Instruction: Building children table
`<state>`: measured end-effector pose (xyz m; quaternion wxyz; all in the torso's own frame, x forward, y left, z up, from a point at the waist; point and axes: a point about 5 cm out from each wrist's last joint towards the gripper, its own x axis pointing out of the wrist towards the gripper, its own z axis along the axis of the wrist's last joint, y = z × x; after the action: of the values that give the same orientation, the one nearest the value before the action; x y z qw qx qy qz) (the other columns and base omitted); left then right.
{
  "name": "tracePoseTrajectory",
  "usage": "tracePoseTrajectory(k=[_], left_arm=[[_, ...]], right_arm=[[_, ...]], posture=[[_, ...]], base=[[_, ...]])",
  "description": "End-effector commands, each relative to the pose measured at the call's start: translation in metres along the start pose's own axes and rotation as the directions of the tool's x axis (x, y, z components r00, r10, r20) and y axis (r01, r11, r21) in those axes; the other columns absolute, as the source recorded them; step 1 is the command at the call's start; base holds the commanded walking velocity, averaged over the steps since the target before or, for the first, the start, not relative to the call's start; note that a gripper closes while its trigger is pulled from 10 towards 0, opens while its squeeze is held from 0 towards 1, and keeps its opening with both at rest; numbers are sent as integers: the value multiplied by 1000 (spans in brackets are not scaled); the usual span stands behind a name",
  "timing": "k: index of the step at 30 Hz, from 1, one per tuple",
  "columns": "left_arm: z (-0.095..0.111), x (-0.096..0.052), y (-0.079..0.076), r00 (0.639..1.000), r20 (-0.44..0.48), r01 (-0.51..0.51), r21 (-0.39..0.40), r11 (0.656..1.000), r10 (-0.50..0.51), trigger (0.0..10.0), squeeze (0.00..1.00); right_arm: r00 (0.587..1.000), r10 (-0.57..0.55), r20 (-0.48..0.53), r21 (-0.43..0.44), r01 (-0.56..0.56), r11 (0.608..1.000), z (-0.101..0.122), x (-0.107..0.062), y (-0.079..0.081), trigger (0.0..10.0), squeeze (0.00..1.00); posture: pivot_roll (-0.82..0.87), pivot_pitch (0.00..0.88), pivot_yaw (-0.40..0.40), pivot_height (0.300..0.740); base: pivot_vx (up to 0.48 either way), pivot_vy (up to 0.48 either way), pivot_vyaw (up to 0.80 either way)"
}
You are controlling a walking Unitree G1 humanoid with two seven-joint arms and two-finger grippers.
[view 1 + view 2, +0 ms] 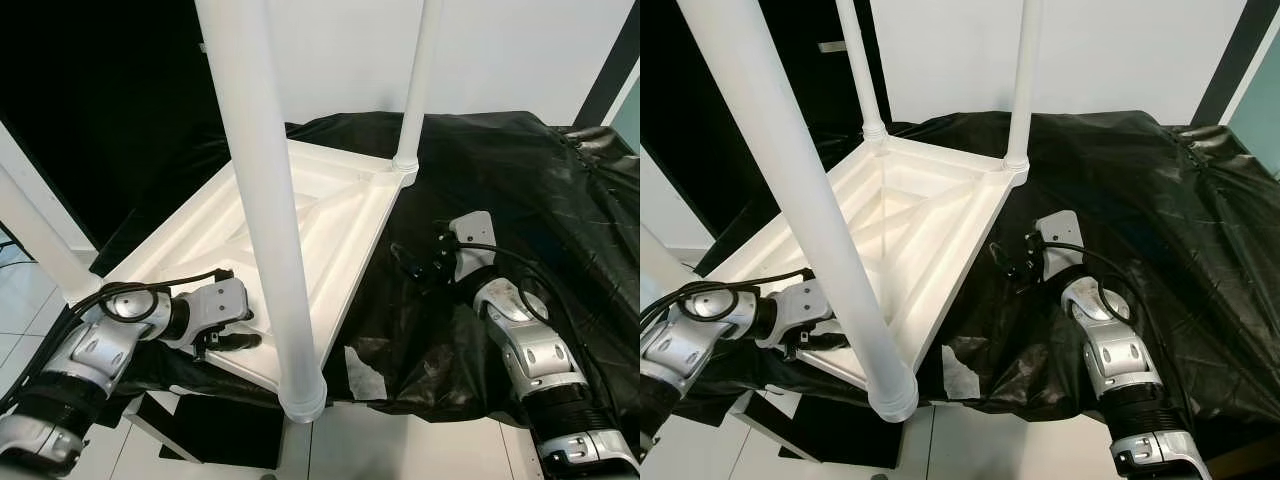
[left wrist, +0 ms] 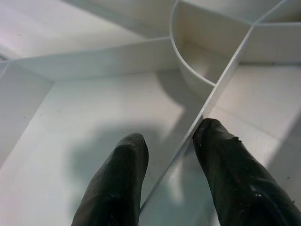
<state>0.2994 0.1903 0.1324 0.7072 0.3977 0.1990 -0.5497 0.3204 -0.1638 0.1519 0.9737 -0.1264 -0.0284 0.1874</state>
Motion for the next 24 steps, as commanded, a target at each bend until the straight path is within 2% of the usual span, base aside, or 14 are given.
tracePoseTrajectory(k=[1, 5, 8, 9, 10, 11, 12, 13, 20, 21, 24], left_arm=[[-15, 2, -2, 995, -97, 18, 0, 1000, -18, 10000, 0], [-18, 4, 1, 990, -139, 9, 13, 1000, -7, 10000, 0], [-17, 8, 2, 991, -130, 19, 12, 1000, -17, 10000, 0], [-15, 10, 1, 993, -116, 33, 10, 999, -31, 5333, 0], [-14, 11, 1, 993, -106, 42, 8, 999, -41, 5333, 0], [-14, 12, 1, 994, -101, 44, 7, 999, -43, 1882, 0], [-14, 12, 1, 994, -101, 44, 7, 999, -43, 1882, 0], [-12, 14, 1, 995, -82, 50, -3, 999, -50, 0, 0], [-8, 16, 5, 999, -36, 20, -18, 1000, -20, 0, 0], [-3, 19, 9, 1000, 13, -20, -51, 998, 21, 0, 0], [3, 22, 12, 997, 57, -50, -77, 996, 54, 0, 0]], right_arm=[[1000, -3, 7, 1, 3, 1000, 3, 1, -1, 10000, 0], [1000, -8, 6, 2, 8, 1000, 3, 0, -1, 10000, 0], [1000, -9, 6, 4, 9, 1000, 3, 0, 1, 10000, 0], [1000, -9, 6, 5, 9, 1000, 2, 0, 1, 10000, 0], [1000, -9, 6, 6, 9, 1000, 2, -1, 2, 10000, 0], [1000, -9, 6, 5, 9, 1000, 2, -1, 2, 10000, 0], [1000, -9, 6, 5, 9, 1000, 2, -1, 2, 10000, 0], [1000, -13, 6, 6, 13, 1000, 2, -2, 2, 10000, 0], [1000, -23, 6, 7, 23, 1000, 2, -3, 0, 10000, 0], [1000, -28, 8, 8, 28, 1000, 2, -3, 0, 10000, 0], [999, -32, 9, 9, 32, 999, 3, -4, 0, 10000, 0]], posture=[[-33, 0, 43, 740], [-35, 0, 48, 740], [-40, 0, 53, 740], [-42, 0, 55, 740], [-43, 0, 56, 740], [-46, 0, 59, 740], [-46, 0, 59, 740], [-49, 0, 62, 740], [-54, 0, 67, 740], [-57, 0, 68, 740], [-57, 0, 65, 740]], base=[[0, 0, 0], [0, 0, 0], [0, 0, 0], [0, 0, 0], [0, 0, 0], [0, 0, 0], [0, 0, 0], [0, 0, 0], [0, 0, 0], [0, 0, 0], [0, 0, 0]])
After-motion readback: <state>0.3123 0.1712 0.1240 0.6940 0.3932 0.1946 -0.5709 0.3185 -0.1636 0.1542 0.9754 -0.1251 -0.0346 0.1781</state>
